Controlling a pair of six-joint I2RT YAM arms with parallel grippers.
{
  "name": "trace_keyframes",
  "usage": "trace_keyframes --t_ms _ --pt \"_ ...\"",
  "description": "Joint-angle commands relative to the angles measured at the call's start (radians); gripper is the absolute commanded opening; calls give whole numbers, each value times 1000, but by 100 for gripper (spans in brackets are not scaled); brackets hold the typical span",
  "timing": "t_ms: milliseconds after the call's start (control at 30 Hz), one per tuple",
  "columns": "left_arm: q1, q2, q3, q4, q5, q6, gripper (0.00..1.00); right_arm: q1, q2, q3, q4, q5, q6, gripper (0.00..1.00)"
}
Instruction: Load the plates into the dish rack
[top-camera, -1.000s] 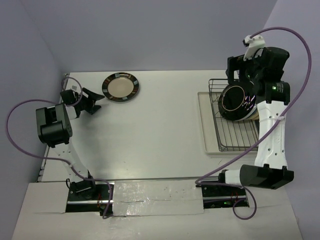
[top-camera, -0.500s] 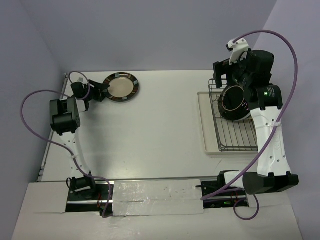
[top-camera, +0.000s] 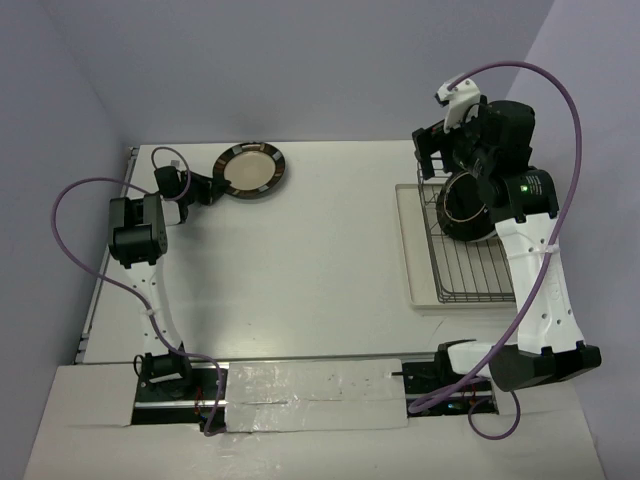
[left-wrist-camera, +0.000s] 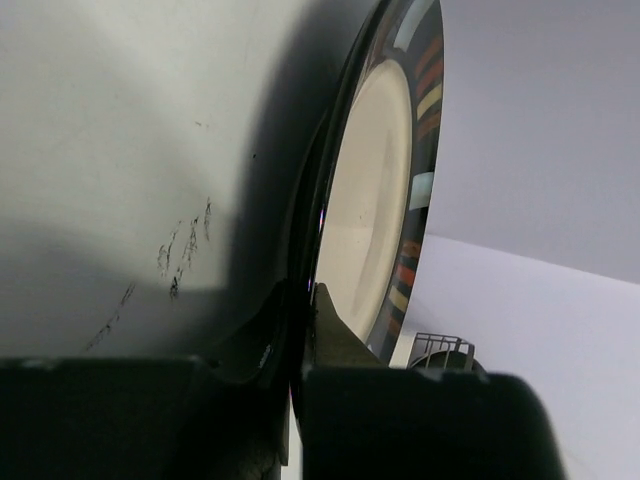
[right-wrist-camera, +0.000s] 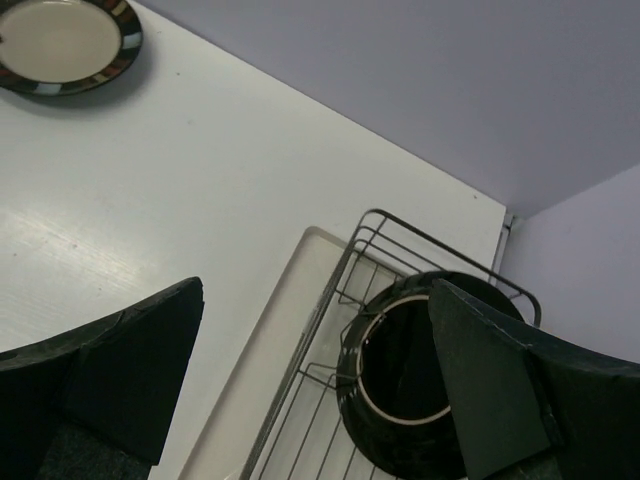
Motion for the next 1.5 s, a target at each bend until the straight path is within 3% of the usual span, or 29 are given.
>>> trace_keyframes --t_ms 0,200,367,533,733,933,1100,1300,1467 --pt "-3 -69 -32 -83 41 1 0 68 -21 -28 39 -6 -84 100" --pt "-25 -304 -147 -145 169 81 0 207 -90 -169 59 -61 -254 100" --pt "-68 -519 -229 -331 249 214 0 295 -231 -353 157 -167 -426 100" --pt "-137 -666 -301 -460 347 251 0 503 -335 -568 241 -127 -621 100" --pt "-264 -692 -332 -494 495 192 0 712 -366 -737 335 -29 -722 100" --pt "-336 -726 -327 -489 562 153 0 729 -300 -766 325 42 -765 99" --pt "-367 -735 -329 -425 588 49 0 763 -259 -770 282 115 -816 90" --pt "-391 -743 -304 -444 584 38 0 786 -178 -740 282 238 -805 66" --pt "-404 -751 -306 -460 582 35 0 798 -130 -734 329 315 -810 58"
